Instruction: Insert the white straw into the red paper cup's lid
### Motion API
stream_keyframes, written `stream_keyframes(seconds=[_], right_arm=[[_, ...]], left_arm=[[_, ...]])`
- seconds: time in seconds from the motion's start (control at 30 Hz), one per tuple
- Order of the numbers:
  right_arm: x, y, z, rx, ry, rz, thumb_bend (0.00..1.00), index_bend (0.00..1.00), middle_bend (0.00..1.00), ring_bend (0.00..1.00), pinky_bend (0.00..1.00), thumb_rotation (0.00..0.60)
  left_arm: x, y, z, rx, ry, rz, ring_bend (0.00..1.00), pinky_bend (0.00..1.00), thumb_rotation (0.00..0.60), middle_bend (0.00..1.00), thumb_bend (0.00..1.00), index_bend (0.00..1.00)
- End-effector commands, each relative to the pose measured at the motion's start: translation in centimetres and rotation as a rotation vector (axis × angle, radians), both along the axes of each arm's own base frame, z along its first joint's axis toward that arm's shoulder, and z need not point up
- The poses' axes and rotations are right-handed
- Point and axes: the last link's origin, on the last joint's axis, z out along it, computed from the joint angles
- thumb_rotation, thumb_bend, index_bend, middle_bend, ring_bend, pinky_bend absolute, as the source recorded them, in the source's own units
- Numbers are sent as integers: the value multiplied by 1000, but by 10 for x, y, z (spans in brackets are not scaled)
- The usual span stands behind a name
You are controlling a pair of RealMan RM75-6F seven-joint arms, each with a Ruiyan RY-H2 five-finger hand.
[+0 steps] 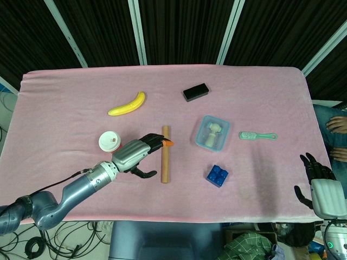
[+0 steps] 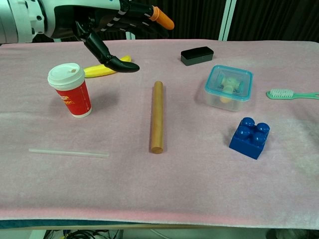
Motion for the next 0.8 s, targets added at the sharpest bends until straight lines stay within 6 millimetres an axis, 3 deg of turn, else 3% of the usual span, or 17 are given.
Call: stream_keyframes(seconds=[0.03, 0.47, 0.8], right_arm=[[0, 2, 3, -5, -6, 1, 269, 73, 45, 167, 200, 600], [0, 2, 5, 5, -23, 5, 268, 72, 45, 167, 200, 600], [-1, 1, 5, 8, -28, 3, 264, 71, 45, 167, 200, 600]], left_arm=[[-2, -3, 2, 12, 23, -17, 13, 4, 600, 90, 312, 127], [-8, -12, -4, 63, 110, -66, 15, 20, 600, 91, 312, 138], [-24, -17, -3, 97, 170, -41, 16, 24, 600, 88, 314, 147]])
